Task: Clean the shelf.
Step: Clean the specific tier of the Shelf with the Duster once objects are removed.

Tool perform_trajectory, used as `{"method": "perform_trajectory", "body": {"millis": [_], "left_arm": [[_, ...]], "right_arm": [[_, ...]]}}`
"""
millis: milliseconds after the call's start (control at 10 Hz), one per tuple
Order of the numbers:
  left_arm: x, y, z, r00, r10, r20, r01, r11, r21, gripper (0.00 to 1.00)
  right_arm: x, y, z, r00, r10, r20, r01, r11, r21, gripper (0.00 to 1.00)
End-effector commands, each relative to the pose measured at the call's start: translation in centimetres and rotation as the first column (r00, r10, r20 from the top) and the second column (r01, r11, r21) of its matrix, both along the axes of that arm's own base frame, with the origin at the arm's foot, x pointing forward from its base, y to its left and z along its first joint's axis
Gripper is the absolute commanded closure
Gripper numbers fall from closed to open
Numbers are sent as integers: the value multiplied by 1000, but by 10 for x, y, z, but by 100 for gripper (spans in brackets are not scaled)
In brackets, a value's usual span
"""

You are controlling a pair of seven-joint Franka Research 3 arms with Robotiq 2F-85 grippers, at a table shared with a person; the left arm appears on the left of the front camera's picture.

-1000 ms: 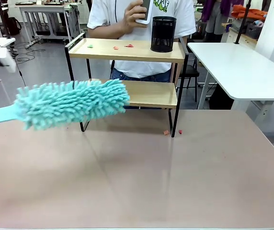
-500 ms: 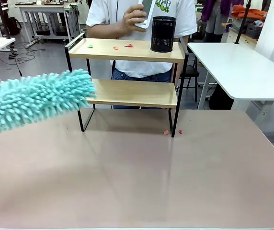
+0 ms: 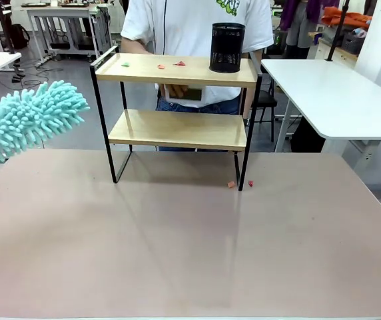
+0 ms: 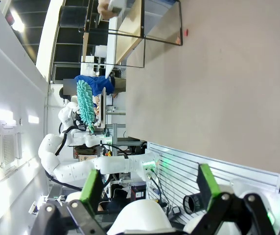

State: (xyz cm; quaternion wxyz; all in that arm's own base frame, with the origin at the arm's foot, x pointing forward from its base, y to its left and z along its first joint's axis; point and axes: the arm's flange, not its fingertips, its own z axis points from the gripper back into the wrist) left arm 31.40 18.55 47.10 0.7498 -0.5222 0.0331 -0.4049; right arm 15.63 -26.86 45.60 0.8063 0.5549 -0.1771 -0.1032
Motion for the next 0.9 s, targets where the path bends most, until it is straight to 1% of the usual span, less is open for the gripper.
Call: {"method": "perform_trajectory", "body": {"millis": [0,800], "left_arm": [[-3,0,3,1000,-18,6,18,1000,17,87],[-3,0,3,1000,-18,6,18,1000,17,87]], "right_arm": [[0,0,2,999,3,35,-4,1000,5,0],[0,0,2,999,3,35,-4,1000,5,0]]}}
